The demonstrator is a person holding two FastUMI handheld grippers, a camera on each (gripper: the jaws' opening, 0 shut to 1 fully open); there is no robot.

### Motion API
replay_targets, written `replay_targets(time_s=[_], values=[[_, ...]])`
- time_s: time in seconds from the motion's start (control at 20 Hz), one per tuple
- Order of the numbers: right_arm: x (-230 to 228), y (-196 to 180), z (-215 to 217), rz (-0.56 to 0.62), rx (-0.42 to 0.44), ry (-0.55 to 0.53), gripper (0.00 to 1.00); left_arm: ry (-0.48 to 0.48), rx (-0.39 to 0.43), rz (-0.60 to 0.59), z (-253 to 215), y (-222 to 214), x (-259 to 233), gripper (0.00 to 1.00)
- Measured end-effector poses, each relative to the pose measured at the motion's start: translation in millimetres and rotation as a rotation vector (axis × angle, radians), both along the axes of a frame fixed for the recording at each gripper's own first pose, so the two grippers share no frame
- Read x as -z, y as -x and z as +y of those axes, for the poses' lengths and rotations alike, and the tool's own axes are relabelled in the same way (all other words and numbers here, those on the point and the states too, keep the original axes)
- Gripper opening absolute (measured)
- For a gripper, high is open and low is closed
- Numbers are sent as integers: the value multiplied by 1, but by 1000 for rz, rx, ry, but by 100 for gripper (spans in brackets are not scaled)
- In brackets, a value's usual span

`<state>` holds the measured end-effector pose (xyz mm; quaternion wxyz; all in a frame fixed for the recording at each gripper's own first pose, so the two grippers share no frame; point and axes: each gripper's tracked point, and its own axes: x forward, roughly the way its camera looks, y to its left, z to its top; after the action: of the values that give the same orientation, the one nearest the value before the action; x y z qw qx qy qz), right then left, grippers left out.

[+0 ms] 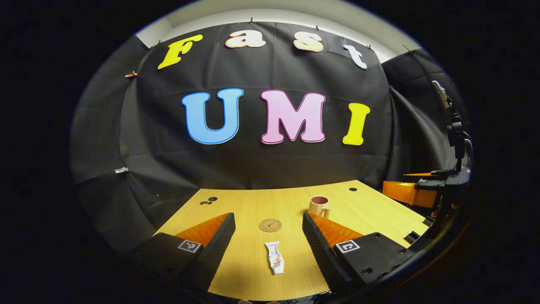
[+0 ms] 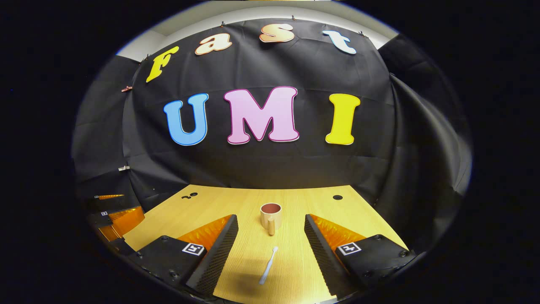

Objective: Put the toothbrush and toothpaste on the desktop into the cup, then pick up the cup and place it on the coaster on the desktop.

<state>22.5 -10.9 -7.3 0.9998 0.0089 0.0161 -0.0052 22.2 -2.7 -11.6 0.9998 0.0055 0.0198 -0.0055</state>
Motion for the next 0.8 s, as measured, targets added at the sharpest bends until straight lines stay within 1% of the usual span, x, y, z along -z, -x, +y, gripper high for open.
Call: replay_targets(time_s=[0.45,0.5,0.6,0.65,0.7,0.8], values=[[4,-16,1,22,-3,-7,97,-8,7,54,3,-16,14,99],[4,-19,1,26,-3,-8,97,-11,18,73,2,-19,18,99],[7,-24,3,36,-10,-12,97,-51,59,93,-8,-24,25,100],[7,-27,5,41,-17,-13,97,-56,56,118,-4,-31,33,99],[8,-32,7,47,-28,-9,97,-30,58,156,-5,-36,41,99],[9,-43,-1,61,-13,-9,97,37,50,231,-5,-52,60,98]])
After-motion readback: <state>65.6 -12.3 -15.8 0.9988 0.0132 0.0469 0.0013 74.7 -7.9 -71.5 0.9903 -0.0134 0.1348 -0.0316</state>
